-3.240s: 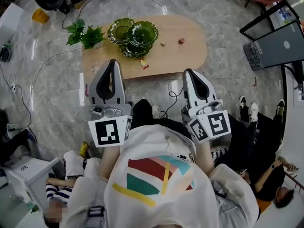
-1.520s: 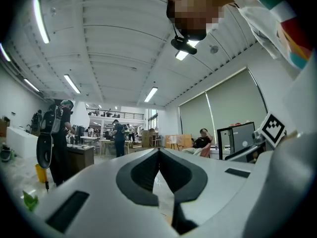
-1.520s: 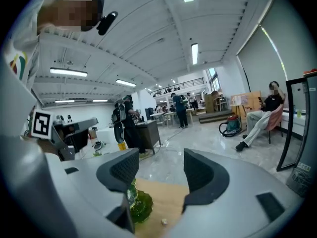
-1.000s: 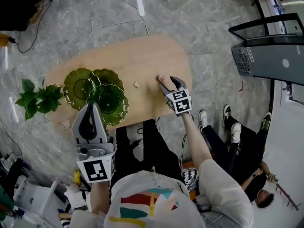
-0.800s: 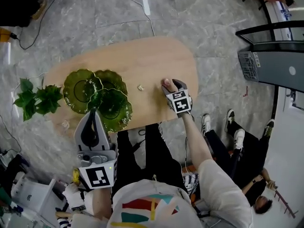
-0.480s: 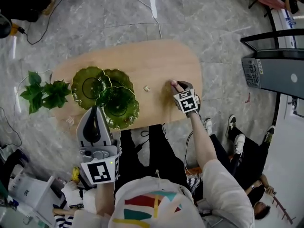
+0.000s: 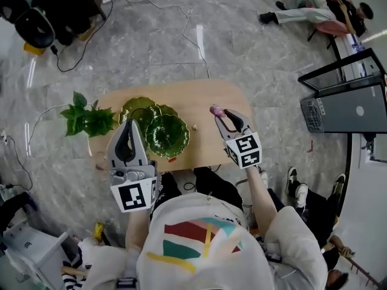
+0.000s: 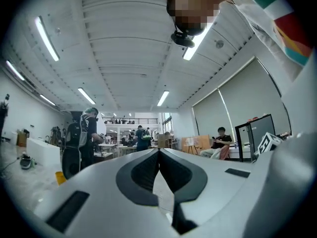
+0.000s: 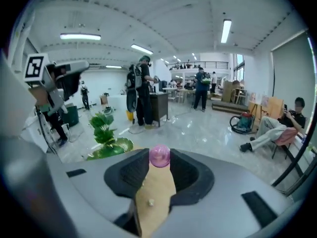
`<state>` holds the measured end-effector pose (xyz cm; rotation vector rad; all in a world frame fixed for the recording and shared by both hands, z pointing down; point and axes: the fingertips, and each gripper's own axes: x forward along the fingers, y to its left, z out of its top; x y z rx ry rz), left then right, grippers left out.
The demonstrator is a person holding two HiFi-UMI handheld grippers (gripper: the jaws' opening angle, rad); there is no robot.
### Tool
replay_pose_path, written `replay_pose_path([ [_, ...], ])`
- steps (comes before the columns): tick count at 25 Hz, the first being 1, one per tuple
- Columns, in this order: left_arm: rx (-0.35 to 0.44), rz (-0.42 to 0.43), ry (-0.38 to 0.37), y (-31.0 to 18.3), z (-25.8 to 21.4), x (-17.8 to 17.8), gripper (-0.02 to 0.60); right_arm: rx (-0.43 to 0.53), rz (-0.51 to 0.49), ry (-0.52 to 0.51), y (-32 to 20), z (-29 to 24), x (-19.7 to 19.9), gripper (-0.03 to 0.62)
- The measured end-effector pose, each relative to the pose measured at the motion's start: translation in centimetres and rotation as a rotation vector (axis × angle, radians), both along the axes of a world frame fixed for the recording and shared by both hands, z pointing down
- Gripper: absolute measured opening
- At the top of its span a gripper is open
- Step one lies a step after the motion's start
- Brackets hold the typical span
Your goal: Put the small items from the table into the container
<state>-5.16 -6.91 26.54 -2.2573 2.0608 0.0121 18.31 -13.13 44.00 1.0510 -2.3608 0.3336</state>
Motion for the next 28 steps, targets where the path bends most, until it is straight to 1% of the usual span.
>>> replay_pose_path([
  [2,0.030,-0.040,-0.022,0.6,-1.5,-1.3,0.008,0.043,-0.063,-0.049,1.2,-3.5,-2.7,0.140],
  [5,0.062,-0.114,-0.045,1.8,-3.2,-4.3,0.008,0.077,-0.173,-0.057,3.3,-5.3,-7.0,0.140],
  [8,0.079,-0.174,-0.053,3.3,-4.2,-6.4,0.008,0.068,-0.275,-0.015,5.1,-4.0,-10.5,0.140],
  [12,0.065,-0.219,-0.023,5.2,-3.6,-7.7,0.008,0.012,-0.375,0.036,7.2,-1.6,-13.4,0.140],
  [16,0.037,-0.204,-0.002,5.7,-2.7,-8.8,0.008,-0.016,-0.403,0.085,7.7,0.3,-15.3,0.140],
  [19,0.012,-0.225,0.016,6.6,-2.0,-9.3,0.008,-0.072,-0.428,0.101,8.2,2.4,-16.1,0.140],
  [22,-0.002,-0.229,0.021,6.7,-1.1,-9.7,0.008,-0.160,-0.439,0.105,8.1,5.7,-17.0,0.140],
  [25,-0.004,-0.239,0.023,6.8,-0.8,-10.0,0.008,-0.184,-0.448,0.124,7.9,7.7,-17.3,0.141],
  [27,-0.007,-0.245,0.017,7.0,-0.8,-9.9,0.008,-0.195,-0.439,0.108,8.2,7.9,-17.4,0.140],
  [28,-0.008,-0.246,0.012,7.0,-0.8,-9.9,0.008,-0.208,-0.431,0.089,8.3,7.8,-17.5,0.154],
])
